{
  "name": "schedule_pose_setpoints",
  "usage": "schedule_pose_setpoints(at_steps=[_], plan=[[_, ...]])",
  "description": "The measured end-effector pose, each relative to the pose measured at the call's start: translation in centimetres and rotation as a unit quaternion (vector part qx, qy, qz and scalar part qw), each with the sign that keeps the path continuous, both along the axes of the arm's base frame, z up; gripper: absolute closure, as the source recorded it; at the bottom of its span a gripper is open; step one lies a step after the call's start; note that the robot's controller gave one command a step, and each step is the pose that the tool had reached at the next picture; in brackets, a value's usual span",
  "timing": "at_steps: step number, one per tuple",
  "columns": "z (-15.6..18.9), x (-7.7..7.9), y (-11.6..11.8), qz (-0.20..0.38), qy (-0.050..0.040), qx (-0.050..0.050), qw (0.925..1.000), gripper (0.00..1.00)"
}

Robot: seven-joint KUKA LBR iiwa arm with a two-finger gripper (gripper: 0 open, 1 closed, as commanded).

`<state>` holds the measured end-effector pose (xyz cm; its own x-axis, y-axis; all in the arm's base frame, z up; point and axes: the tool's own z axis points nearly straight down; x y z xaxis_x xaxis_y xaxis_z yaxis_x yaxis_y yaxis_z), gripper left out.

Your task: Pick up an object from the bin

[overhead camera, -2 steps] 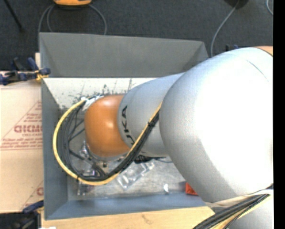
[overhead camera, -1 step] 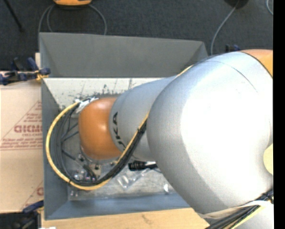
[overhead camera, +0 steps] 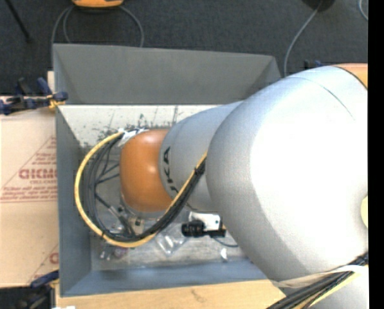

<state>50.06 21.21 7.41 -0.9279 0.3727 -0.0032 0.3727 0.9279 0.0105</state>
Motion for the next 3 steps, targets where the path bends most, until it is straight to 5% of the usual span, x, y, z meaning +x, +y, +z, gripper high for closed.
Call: schedule_pose_setpoints(at_steps=[1, 2, 3], plan=[[0.0, -1.3, 1.8, -0.12, -0.002, -0.001, 0.9928, 0.0], [0.1, -1.3, 1.8, -0.121, -0.0024, 0.0, 0.9926, 1.0], [6.5, -1.1, 1.8, -0.119, 0.0009, -0.002, 0.9929, 1.0]])
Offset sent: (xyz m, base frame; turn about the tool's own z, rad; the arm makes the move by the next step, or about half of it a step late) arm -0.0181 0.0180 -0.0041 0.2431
